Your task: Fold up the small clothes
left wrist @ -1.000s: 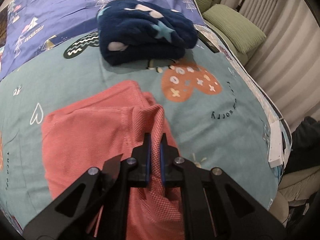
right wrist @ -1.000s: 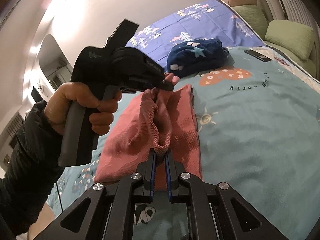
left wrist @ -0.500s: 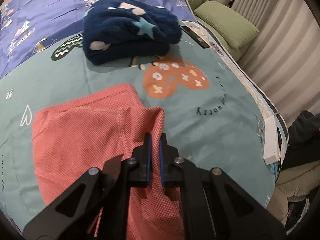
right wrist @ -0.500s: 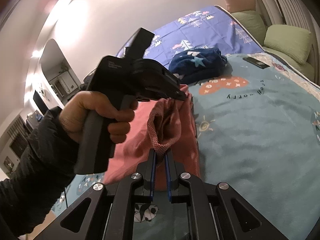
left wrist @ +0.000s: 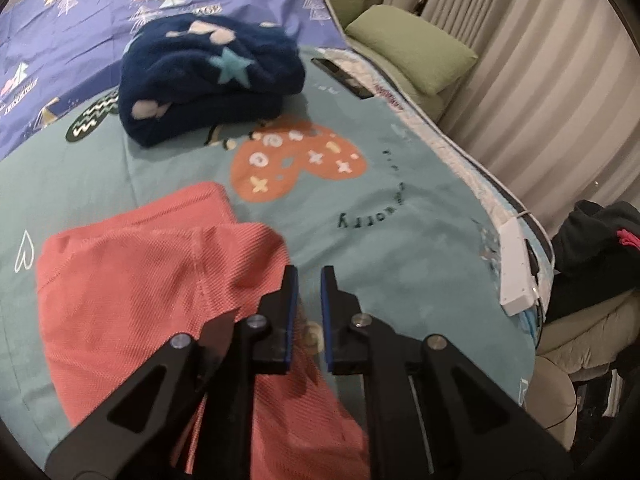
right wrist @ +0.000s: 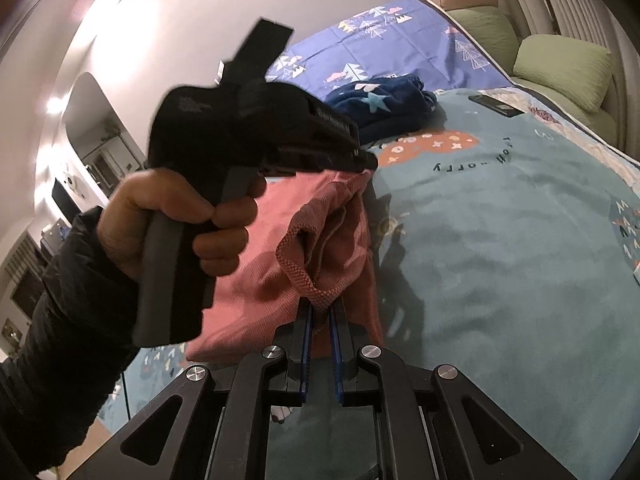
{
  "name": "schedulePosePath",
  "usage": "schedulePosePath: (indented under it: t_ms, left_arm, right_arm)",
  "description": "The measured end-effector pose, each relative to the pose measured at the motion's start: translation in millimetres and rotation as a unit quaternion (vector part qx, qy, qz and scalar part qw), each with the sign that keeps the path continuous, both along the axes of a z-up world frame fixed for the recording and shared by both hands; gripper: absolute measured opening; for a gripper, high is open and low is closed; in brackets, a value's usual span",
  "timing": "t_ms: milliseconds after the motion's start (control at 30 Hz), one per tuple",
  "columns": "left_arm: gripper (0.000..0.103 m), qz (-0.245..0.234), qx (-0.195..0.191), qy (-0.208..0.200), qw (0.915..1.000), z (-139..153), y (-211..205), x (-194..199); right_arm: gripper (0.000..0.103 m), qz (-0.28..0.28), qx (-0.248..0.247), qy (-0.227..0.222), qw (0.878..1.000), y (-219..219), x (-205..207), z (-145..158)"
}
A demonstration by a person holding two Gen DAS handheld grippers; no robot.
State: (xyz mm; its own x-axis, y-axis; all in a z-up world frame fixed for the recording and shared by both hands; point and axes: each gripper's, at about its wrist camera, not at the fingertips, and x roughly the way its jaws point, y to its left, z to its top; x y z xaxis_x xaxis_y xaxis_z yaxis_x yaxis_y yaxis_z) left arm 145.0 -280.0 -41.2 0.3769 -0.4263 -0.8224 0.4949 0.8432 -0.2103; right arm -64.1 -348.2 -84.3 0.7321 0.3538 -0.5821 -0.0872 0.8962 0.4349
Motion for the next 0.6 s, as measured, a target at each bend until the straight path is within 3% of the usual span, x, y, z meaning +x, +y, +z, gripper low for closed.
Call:
schedulePosePath:
  t_ms: [233,467,600]
  left_arm:
    - [0.037,0.002,0.001,-0.03,0.9995,13,32,-22]
    - [0.045,0.037,0.032,-0.046,0.9977,-4,118,-83]
    - [0.045,0.071,0.05,-0.045,0.9952,-19,154,-111]
  right_arm:
    - [0.01,-0.001,0.007,0.038,0.999,-6,2,-13]
    - [0.013,-0.021,-0.003,0.092,0.996,-35,-7,-37]
    - [0.015,-0.02,0.002,0.066,0.998,-43,-5,-19]
